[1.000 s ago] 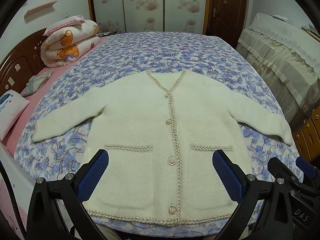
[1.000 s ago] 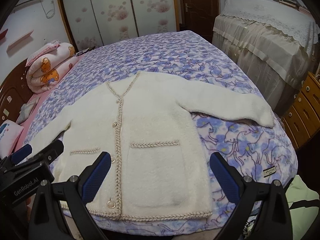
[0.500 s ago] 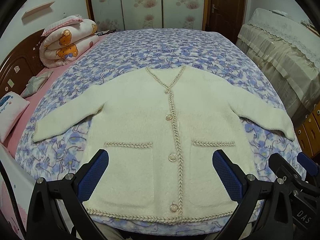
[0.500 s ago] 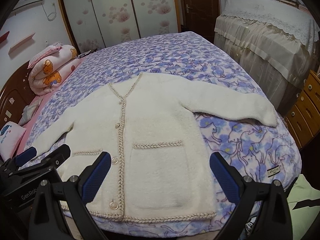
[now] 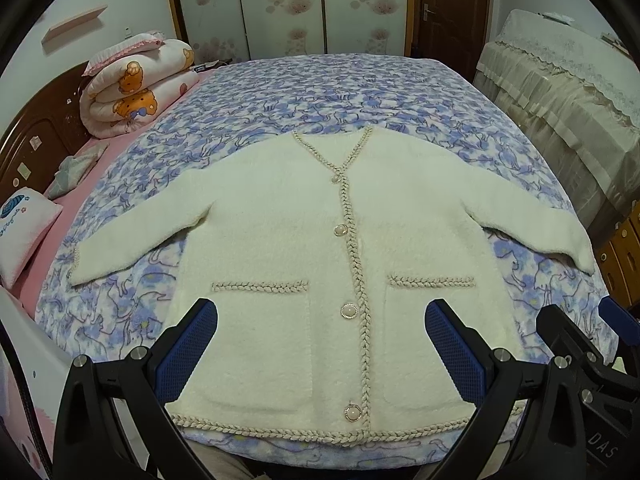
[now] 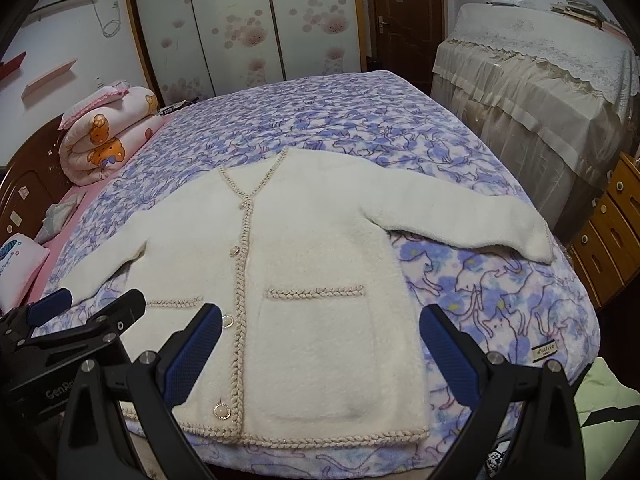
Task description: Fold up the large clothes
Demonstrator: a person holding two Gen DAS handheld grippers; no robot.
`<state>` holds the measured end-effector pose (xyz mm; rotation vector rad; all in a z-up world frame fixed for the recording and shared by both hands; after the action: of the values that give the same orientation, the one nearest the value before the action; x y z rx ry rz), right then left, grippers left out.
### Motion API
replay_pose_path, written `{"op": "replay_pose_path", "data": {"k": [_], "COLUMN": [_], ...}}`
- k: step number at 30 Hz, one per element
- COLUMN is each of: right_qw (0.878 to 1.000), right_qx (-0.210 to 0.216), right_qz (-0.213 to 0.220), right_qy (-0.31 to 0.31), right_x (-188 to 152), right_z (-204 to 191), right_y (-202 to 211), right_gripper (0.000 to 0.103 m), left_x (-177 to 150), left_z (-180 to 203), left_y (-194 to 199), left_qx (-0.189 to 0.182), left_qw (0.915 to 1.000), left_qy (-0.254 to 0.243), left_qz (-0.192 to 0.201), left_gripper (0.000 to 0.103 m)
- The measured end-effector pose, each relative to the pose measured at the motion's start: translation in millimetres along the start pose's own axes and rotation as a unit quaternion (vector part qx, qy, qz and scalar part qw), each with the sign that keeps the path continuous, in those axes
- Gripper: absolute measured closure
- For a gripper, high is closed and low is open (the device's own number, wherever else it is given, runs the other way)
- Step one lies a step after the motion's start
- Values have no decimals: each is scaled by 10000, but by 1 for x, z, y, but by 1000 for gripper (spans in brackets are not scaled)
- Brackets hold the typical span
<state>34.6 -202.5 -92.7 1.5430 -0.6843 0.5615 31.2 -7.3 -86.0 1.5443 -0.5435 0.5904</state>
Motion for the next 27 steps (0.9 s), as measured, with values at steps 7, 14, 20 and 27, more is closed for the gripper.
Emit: {"op": "replay_pose_path", "data": {"k": [7,14,20,27], "right_qw": [10000,10000,10000,9999], "right_qx": [12,34,28,20], "right_qz": [-7,-44,-70,-127], "right_qy": [-13,-44,-43,-61], "right_x": [-1,-2,-4,-6], "right_z": [-1,1,3,5], "right_y": [-1,-4,-6,-12], "right_gripper": [3,3,3,3], "left_x": [-2,-3,-5,-5], "left_z": [3,5,6,7], "left_y": [-3,-6,-8,-10], "left_qx": [24,34,29,32], "left_qw": [10000,10000,9999,9999], "left_qy": [-28,-59,-75,-85], "left_qz": [-49,-72,-92,-101], "left_gripper": [1,1,1,1]}}
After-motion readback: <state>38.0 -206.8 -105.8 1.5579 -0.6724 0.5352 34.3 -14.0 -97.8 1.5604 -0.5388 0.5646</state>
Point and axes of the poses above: each gripper's, at about its wrist camera, not at the fingertips, and y roughly against the way its jaws point, z to its right, x to its top, the point moved 9 cm from there along -y, roughly the way its jaws point, and after that the axes turned 4 degrees about z, right-handed, at the moved point
